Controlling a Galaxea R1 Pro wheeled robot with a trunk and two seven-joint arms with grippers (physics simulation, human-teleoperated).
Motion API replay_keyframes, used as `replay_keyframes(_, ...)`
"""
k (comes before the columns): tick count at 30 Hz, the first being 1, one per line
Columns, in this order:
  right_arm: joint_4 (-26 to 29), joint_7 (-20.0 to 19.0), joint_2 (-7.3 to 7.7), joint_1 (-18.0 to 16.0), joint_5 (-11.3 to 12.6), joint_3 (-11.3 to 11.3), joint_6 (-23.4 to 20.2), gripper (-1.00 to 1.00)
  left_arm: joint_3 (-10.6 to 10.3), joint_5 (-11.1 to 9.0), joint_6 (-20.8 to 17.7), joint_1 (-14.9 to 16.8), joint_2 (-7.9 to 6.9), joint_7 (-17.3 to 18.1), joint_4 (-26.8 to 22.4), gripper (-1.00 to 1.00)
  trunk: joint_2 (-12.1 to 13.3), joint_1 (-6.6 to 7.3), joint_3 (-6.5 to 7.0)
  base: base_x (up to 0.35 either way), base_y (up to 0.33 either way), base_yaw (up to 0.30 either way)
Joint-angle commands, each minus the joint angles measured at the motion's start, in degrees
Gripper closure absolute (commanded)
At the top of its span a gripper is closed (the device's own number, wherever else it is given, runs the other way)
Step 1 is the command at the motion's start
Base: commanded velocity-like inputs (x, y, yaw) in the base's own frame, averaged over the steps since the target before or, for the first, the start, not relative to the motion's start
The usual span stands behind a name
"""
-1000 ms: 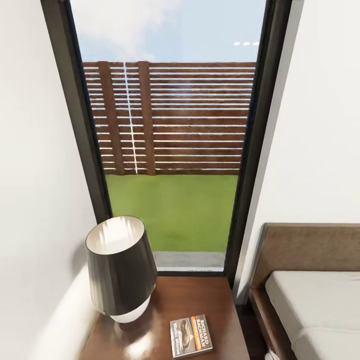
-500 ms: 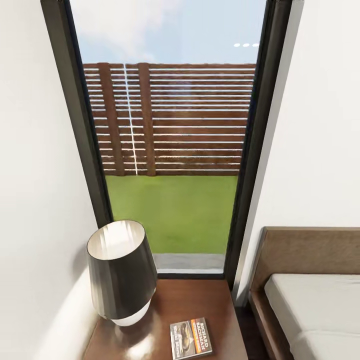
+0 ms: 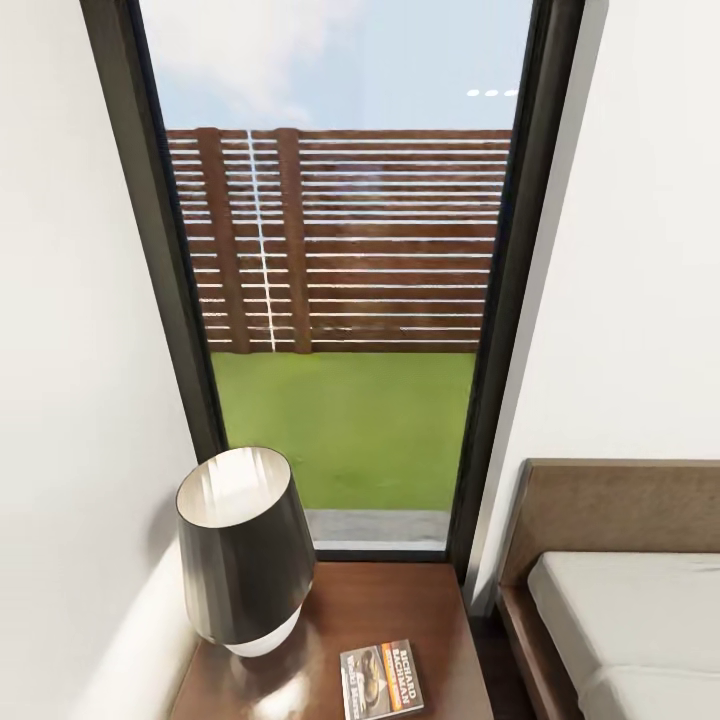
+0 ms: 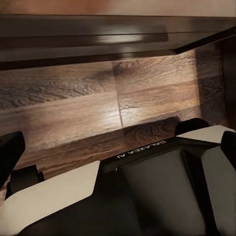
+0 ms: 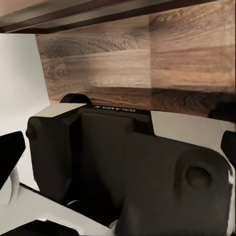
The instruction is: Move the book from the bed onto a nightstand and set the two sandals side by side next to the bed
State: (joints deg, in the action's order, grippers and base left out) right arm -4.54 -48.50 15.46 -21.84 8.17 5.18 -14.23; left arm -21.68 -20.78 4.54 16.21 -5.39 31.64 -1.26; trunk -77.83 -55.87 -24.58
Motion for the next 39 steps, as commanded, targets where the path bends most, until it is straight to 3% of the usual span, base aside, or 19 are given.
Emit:
replay_keyframes(1,-0.08,0.42,-0.05,-0.07,0.62,0.44,-0.33,-1.00,-0.48,-0.35,0.30,0.04,0.02,-0.07,0.03,-1.00,-0.04,0.00,-0.06,0.000,0.000,0.000)
replay_keyframes(6,-0.04,3.05,-0.38,-0.06,0.64,0.45,-0.34,-1.00,-0.42,-0.27,0.30,0.05,0.20,-0.71,-0.05,-1.00,-0.04,0.00,-0.06,0.000,0.000,0.000)
replay_keyframes(20,-0.03,3.40,-0.52,-0.08,0.65,0.45,-0.36,-1.00,-0.36,-0.31,0.22,0.03,0.39,-0.87,-0.06,-1.00,-0.04,0.00,-0.06,0.000,0.000,0.000)
replay_keyframes(25,-0.07,3.41,-0.70,-0.05,0.55,0.54,-0.36,-1.00,-0.37,-0.21,0.29,0.02,1.36,-0.87,-0.06,-1.00,-0.04,0.00,-0.06,0.000,0.000,0.000)
replay_keyframes(27,-0.08,3.42,-0.98,-0.07,0.54,0.55,-0.36,-1.00,-0.38,-0.22,0.29,0.02,1.53,-0.87,-0.06,-1.00,-0.04,0.00,-0.06,0.000,0.000,0.000)
replay_keyframes(33,-0.04,3.42,-3.86,-0.05,0.61,0.54,-0.36,-1.00,-0.38,-0.14,0.30,0.03,1.69,-0.87,-0.06,-1.00,-0.04,0.00,-0.06,0.000,0.000,0.000)
replay_keyframes(39,-0.03,3.42,-4.33,-0.05,0.62,0.54,-0.36,-1.00,-0.38,-0.14,0.30,0.02,1.70,-0.87,-0.06,-1.00,-0.04,0.00,-0.06,0.000,0.000,0.000)
